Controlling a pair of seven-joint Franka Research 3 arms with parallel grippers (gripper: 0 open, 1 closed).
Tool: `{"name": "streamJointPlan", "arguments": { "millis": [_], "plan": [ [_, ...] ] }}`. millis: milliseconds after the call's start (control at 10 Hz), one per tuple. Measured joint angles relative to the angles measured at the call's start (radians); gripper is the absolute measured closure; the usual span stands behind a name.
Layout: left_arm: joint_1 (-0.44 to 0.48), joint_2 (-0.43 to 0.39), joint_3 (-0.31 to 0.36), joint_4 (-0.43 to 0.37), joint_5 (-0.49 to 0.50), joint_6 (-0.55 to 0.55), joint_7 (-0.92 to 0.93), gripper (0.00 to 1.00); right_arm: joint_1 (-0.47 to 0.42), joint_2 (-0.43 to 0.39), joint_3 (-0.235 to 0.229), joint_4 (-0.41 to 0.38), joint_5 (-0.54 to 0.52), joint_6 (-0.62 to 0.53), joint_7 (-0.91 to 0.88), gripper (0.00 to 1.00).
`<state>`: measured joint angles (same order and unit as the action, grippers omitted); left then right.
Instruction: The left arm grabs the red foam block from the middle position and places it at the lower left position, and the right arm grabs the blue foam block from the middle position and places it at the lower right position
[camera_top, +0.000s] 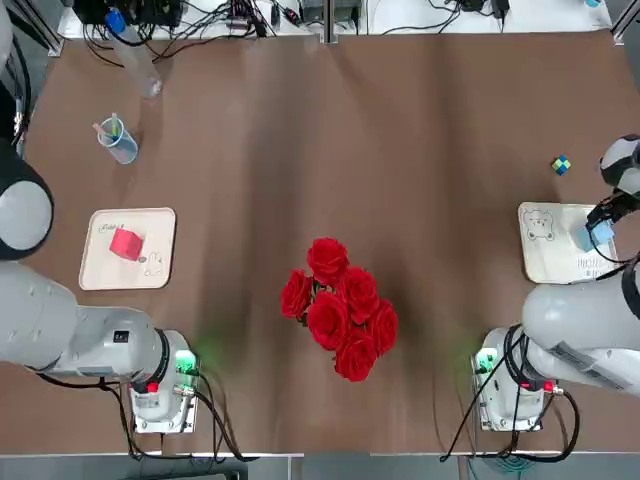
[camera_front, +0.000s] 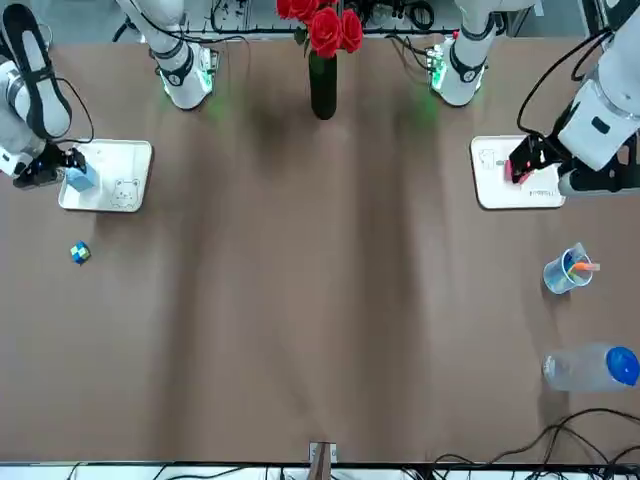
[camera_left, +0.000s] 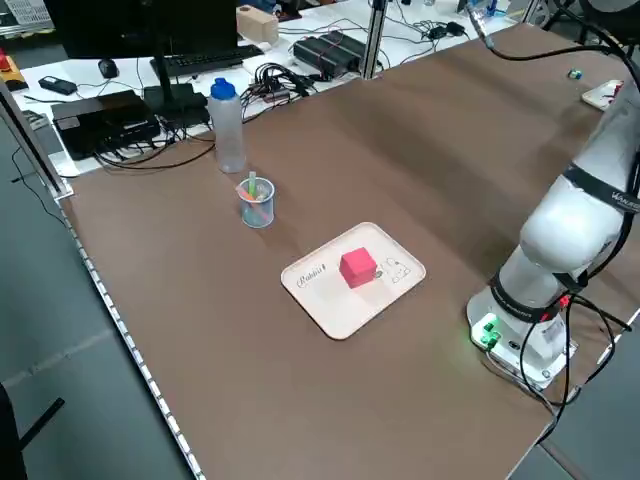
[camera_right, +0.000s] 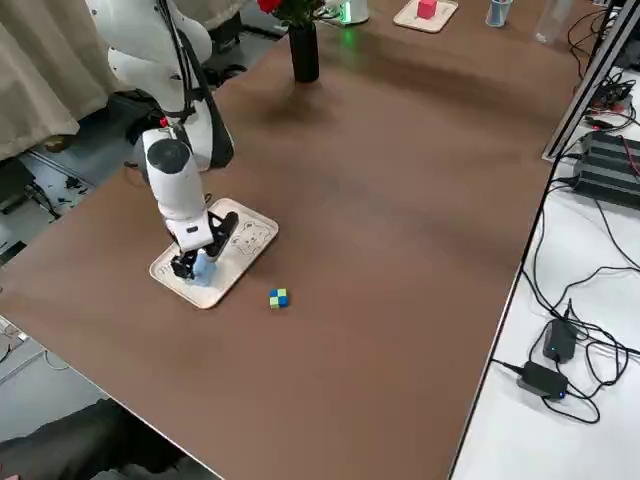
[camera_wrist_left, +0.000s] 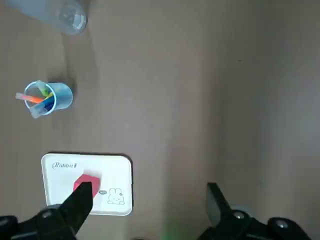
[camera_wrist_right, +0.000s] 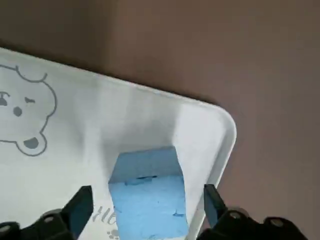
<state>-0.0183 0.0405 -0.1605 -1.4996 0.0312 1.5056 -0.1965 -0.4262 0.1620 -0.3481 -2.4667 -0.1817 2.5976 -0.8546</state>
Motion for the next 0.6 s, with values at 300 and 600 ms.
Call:
{"name": "streamJointPlan", "arguments": {
  "millis": [300, 600],
  "plan": [
    [-0.011, -0.011, 0.025, 0.005, -0.024, 0.000, 0.011, 0.00, 0.148, -0.033, 0.005, 0.222, 0.000, -0.331, 0.006, 0.00],
    [-0.036, -0.024, 0.034, 0.003, -0.024, 0.000, 0.006, 0.00, 0.352, -0.054, 0.072, 0.555, 0.005, -0.626, 0.133, 0.00]
  ]
}}
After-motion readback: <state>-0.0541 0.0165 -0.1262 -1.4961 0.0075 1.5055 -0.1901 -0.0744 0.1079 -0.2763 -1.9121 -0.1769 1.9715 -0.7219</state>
